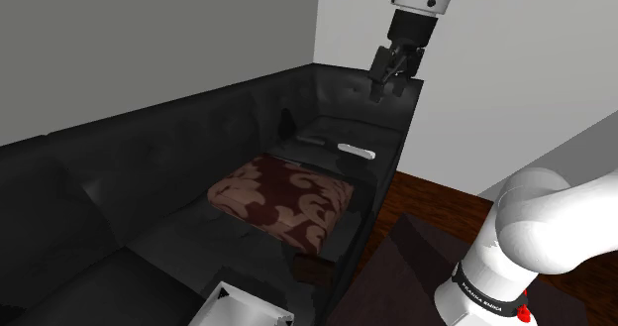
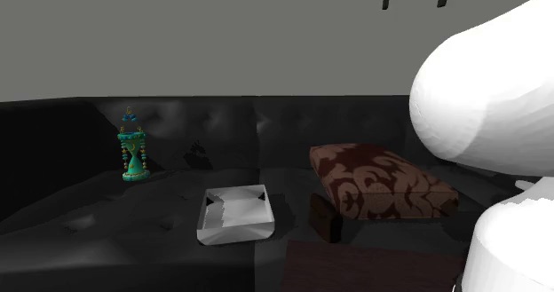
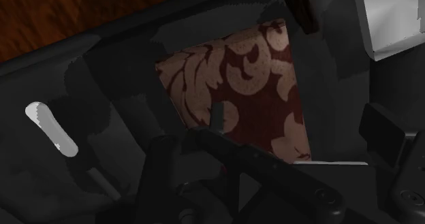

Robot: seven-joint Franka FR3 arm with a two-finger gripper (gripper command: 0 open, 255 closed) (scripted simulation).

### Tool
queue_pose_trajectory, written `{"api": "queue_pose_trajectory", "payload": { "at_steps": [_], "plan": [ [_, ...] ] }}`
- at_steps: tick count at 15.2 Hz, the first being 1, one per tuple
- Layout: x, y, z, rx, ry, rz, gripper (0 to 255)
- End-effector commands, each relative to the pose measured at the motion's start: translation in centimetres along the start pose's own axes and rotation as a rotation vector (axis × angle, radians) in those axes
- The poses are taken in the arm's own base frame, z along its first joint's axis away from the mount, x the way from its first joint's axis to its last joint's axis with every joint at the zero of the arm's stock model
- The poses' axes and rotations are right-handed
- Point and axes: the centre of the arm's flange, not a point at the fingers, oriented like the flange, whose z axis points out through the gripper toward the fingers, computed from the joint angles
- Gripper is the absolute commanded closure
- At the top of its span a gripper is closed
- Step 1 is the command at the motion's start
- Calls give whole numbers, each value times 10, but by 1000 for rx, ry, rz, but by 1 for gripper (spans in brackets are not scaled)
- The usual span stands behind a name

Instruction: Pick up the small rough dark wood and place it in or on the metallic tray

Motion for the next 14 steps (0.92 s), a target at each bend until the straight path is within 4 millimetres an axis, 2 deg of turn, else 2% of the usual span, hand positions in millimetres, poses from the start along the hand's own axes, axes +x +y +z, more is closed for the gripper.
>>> {"api": "queue_pose_trajectory", "payload": {
  "at_steps": [1,14],
  "plan": [
    [0,0,0,0,0,0,0],
    [32,-63,160,-20,-74,-151,0]
  ]
}}
